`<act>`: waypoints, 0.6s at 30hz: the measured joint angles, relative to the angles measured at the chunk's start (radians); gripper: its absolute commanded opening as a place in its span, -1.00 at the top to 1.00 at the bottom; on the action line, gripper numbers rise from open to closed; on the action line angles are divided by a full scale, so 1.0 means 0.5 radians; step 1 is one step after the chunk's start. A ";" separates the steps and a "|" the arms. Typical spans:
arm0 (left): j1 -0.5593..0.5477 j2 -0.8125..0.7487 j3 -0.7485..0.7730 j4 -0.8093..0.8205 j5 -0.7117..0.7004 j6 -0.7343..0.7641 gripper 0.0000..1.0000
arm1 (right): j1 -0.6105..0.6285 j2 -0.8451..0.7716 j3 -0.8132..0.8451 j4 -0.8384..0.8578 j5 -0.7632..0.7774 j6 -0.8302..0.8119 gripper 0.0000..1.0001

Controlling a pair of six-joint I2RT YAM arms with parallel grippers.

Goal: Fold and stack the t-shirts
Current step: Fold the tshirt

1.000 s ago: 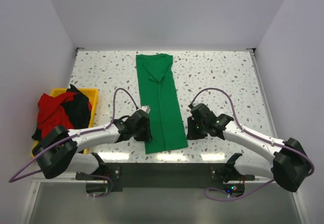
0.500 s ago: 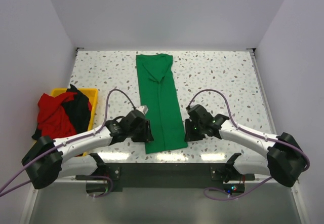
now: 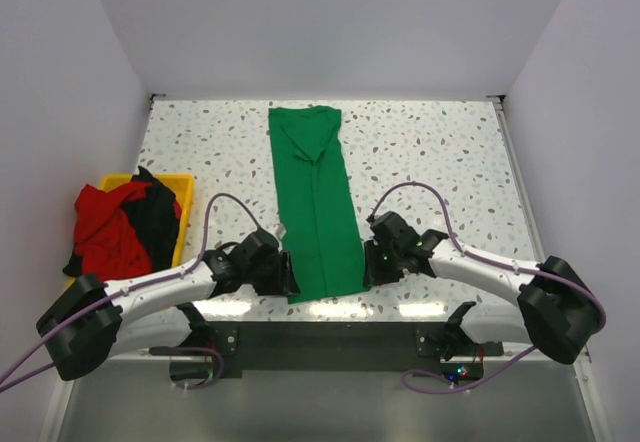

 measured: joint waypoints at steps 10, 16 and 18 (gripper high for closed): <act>-0.001 -0.014 -0.068 0.120 0.053 -0.066 0.20 | 0.000 0.011 -0.075 0.053 -0.021 0.037 0.39; -0.003 -0.011 -0.098 0.138 0.060 -0.104 0.50 | 0.000 0.012 -0.090 0.104 -0.061 0.056 0.46; -0.005 -0.011 -0.101 0.134 0.060 -0.106 0.56 | 0.000 0.012 -0.105 0.126 -0.070 0.071 0.58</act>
